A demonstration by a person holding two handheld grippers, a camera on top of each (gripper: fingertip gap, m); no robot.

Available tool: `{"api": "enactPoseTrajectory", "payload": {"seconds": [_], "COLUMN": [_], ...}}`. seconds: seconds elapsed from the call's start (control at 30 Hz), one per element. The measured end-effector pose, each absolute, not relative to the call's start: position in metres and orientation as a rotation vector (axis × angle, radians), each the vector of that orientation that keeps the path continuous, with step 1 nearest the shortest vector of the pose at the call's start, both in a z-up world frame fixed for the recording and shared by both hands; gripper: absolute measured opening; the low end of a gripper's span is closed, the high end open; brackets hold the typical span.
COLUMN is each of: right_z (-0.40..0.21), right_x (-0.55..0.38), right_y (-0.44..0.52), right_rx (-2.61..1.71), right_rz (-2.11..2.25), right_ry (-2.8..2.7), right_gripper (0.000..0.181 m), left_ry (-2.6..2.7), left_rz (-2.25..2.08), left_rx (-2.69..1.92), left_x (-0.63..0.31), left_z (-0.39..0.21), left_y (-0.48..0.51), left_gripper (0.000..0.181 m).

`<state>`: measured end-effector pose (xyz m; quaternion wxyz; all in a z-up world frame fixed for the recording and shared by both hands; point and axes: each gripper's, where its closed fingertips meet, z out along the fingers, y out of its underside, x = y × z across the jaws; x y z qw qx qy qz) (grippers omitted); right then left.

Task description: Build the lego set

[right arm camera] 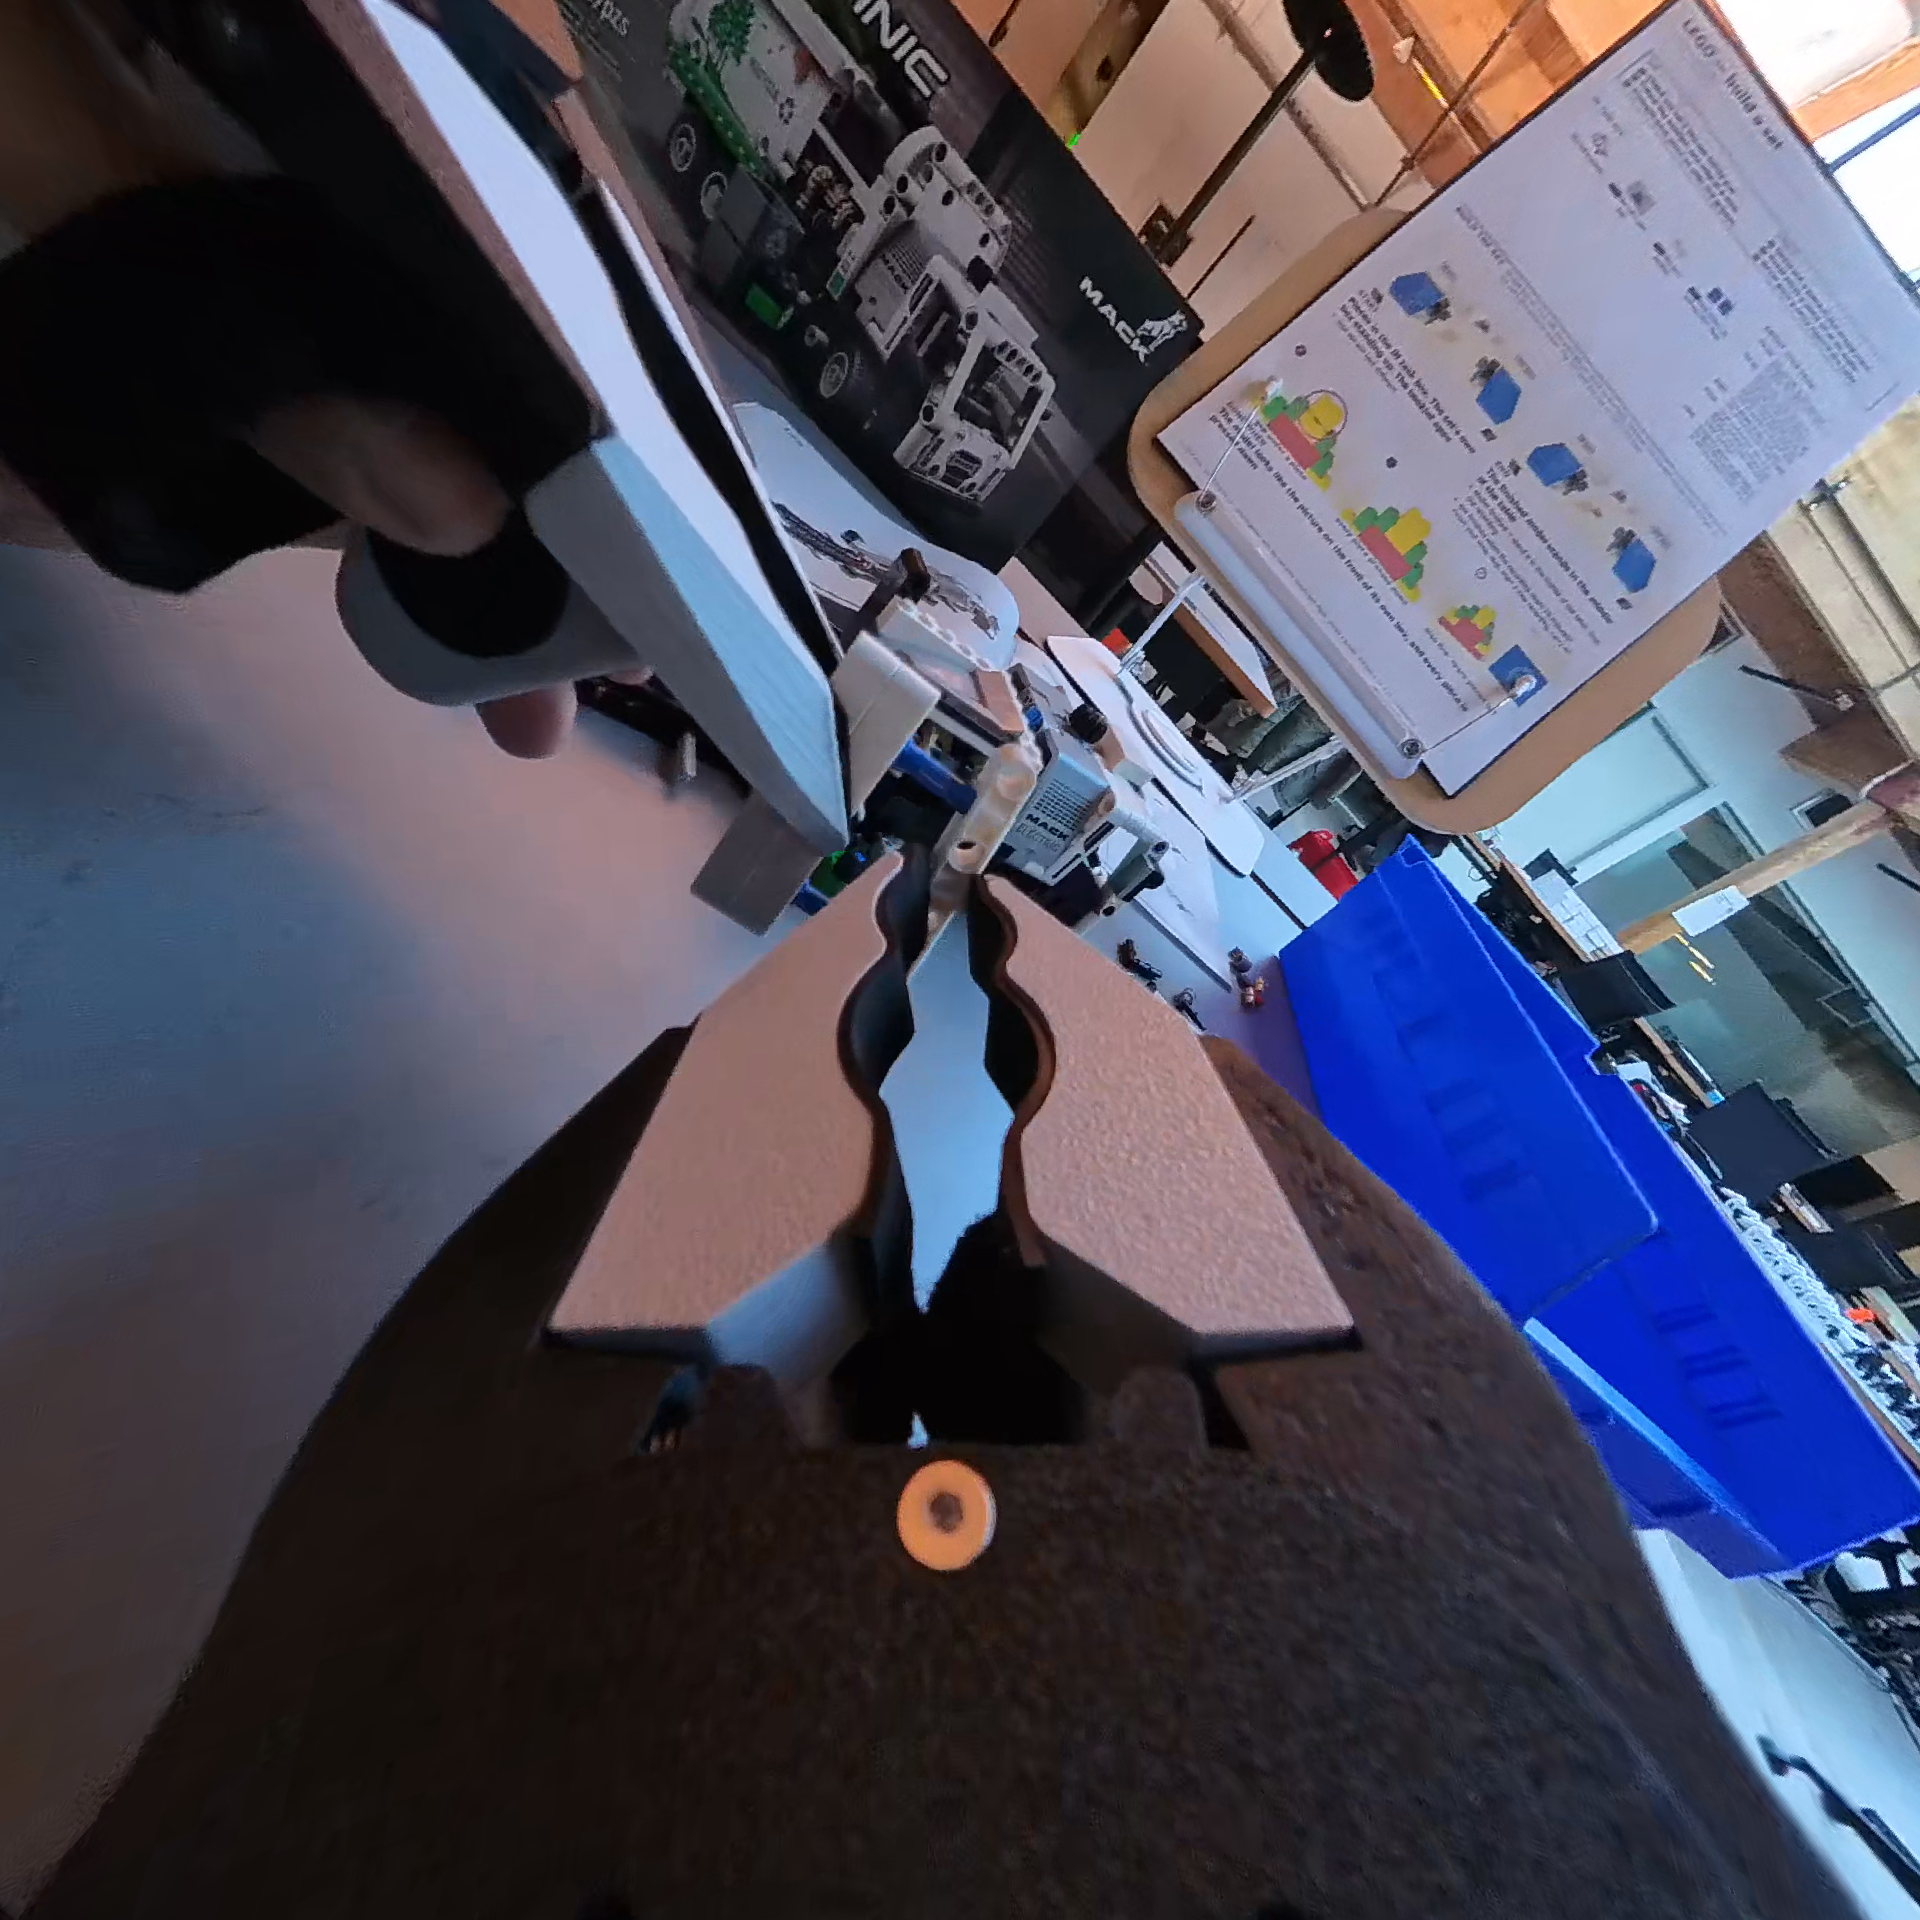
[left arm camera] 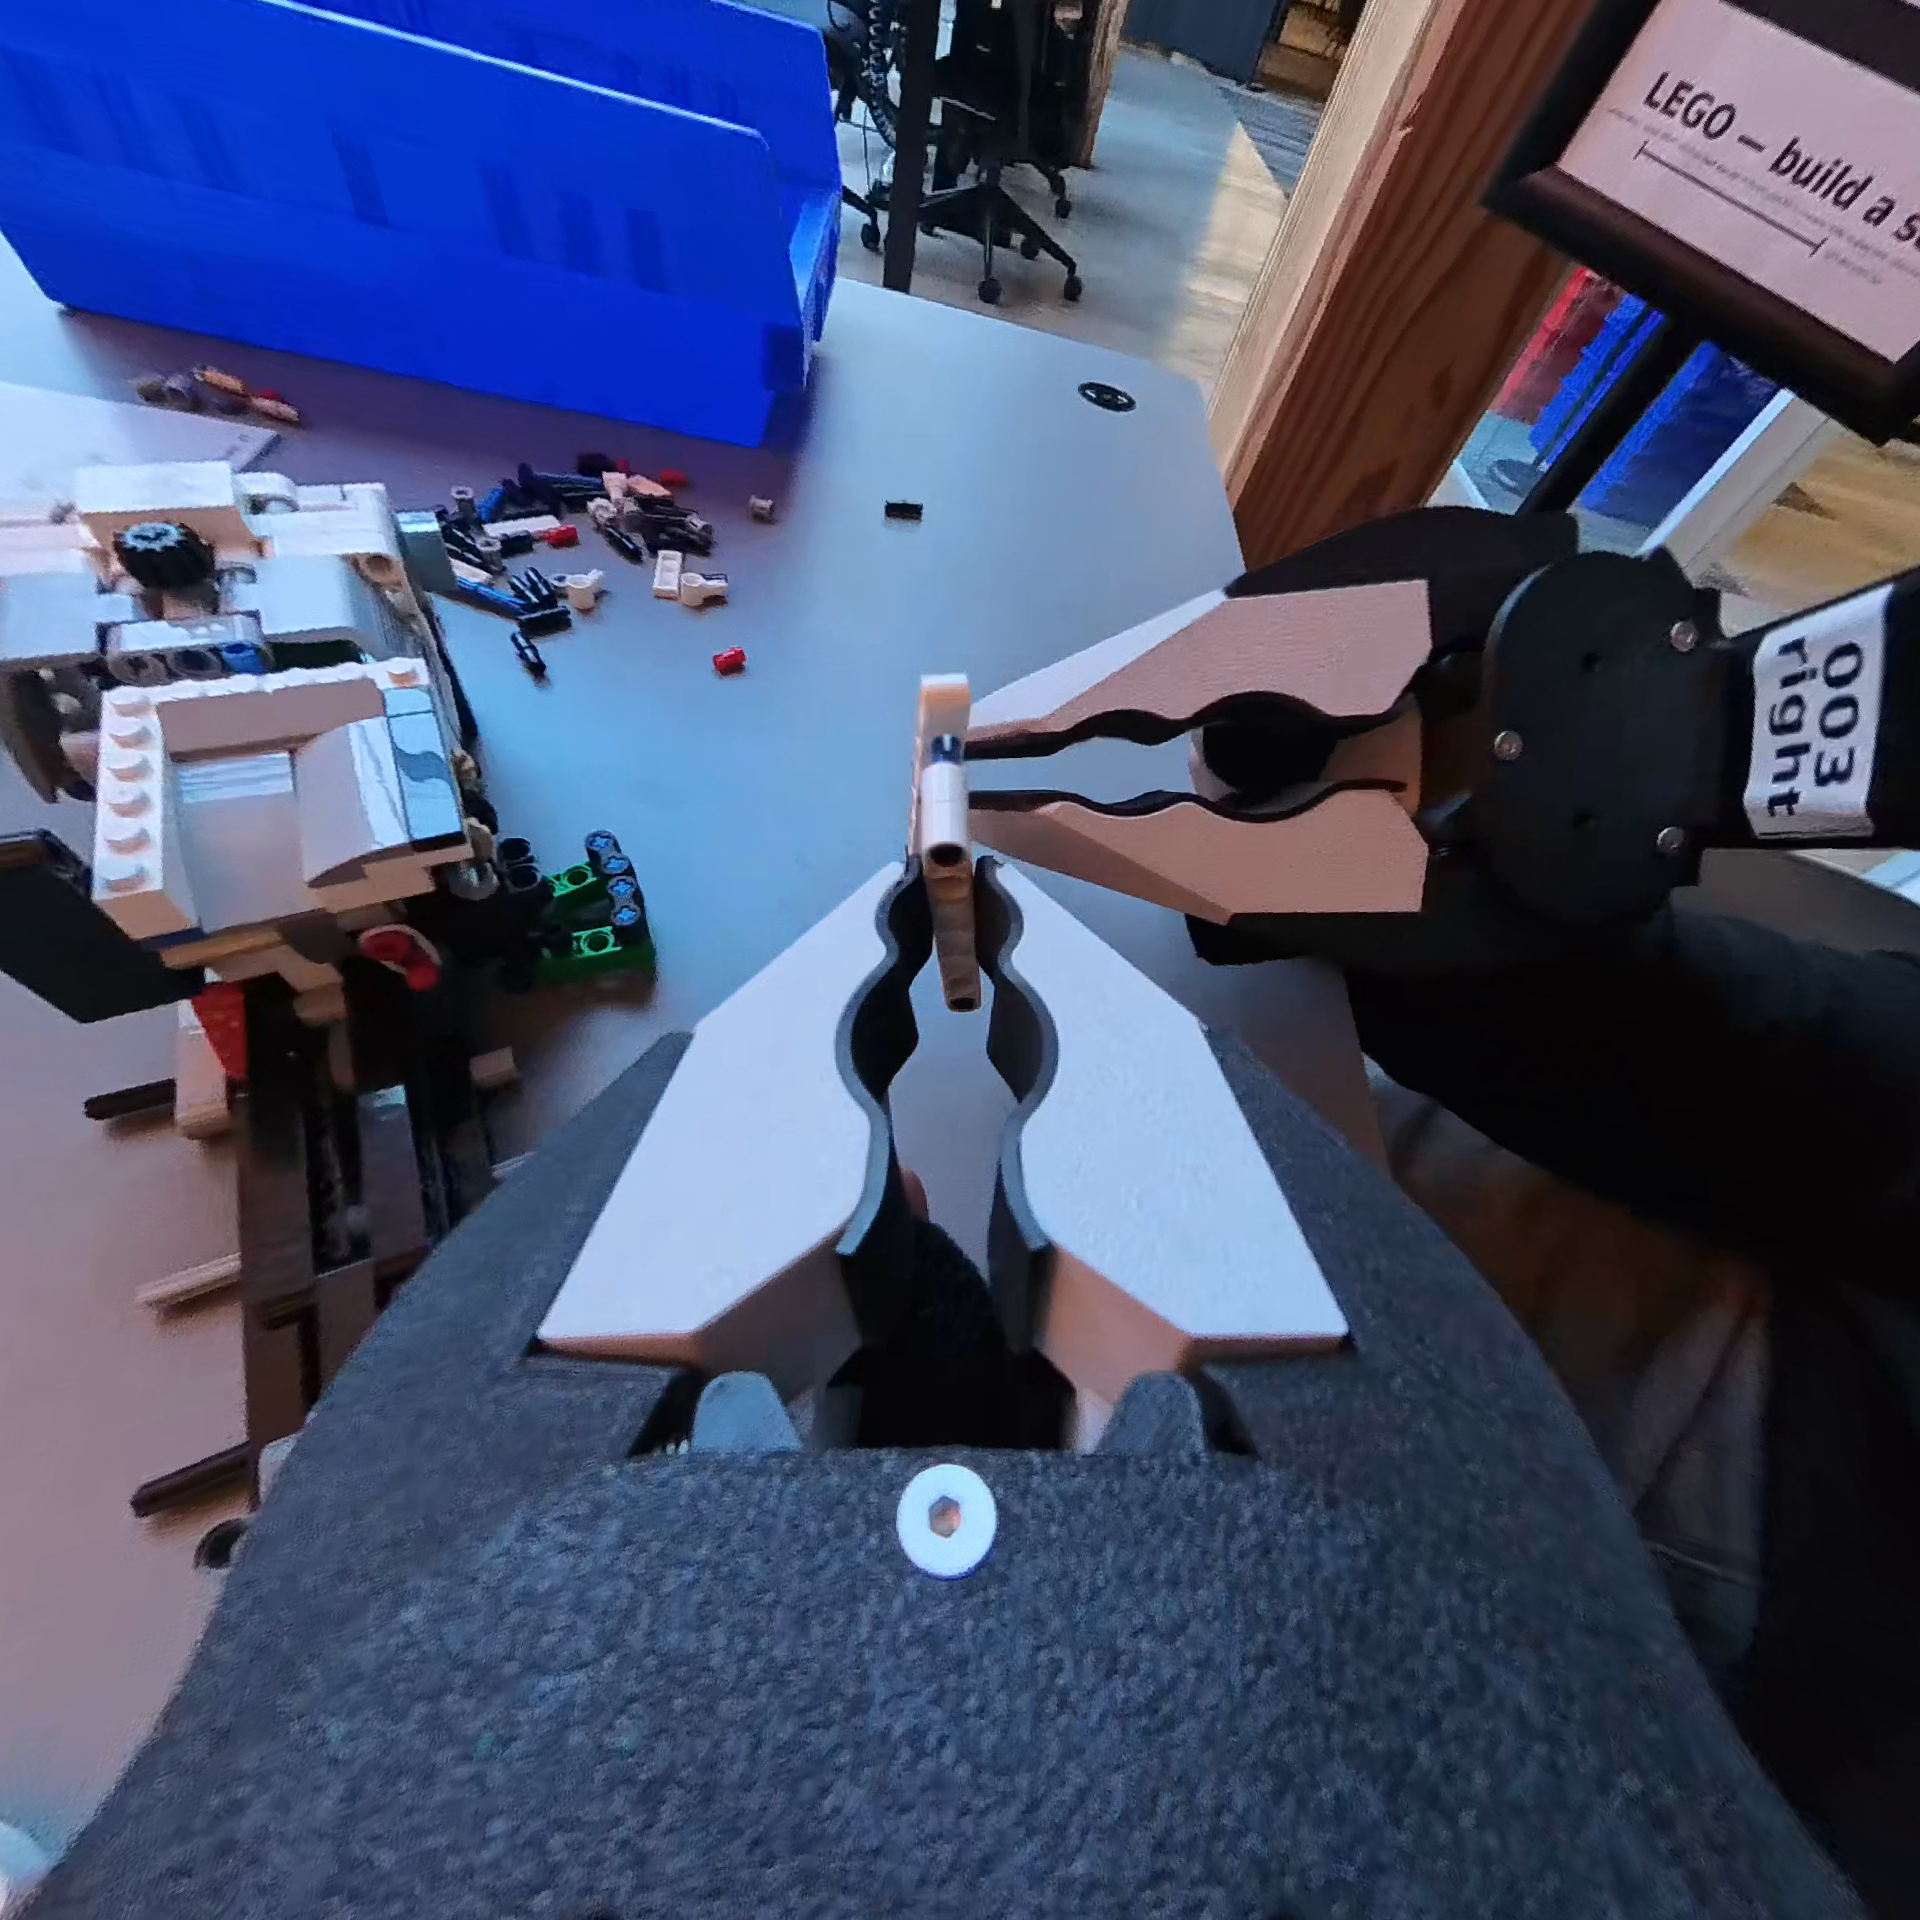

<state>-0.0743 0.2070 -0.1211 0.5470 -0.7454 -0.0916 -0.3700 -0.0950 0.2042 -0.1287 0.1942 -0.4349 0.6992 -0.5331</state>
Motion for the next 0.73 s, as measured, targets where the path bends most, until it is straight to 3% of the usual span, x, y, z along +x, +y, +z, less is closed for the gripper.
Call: {"api": "enactPoseTrajectory", "payload": {"seconds": [0.03, 0.37, 0.73], "right_z": [-0.121, -0.118, -0.103], "right_x": [-0.074, -0.077, -0.083], "right_y": [0.207, 0.208, 0.204], "right_rx": [-1.762, -1.74, -1.772], "right_rz": [-0.887, -0.871, -0.52], "right_ry": [-0.224, -0.234, -0.084], "right_gripper": [0.006, 0.006, 0.006], "left_ry": [1.961, 1.92, 1.904], "left_rz": [-1.512, -1.811, -1.935], "left_rx": [-1.239, -1.469, -1.34], "left_x": [-0.095, -0.097, -0.1], "left_z": [-0.129, -0.128, -0.113], "left_y": [0.204, 0.201, 0.196], "left_gripper": [0.007, 0.006, 0.006]}}
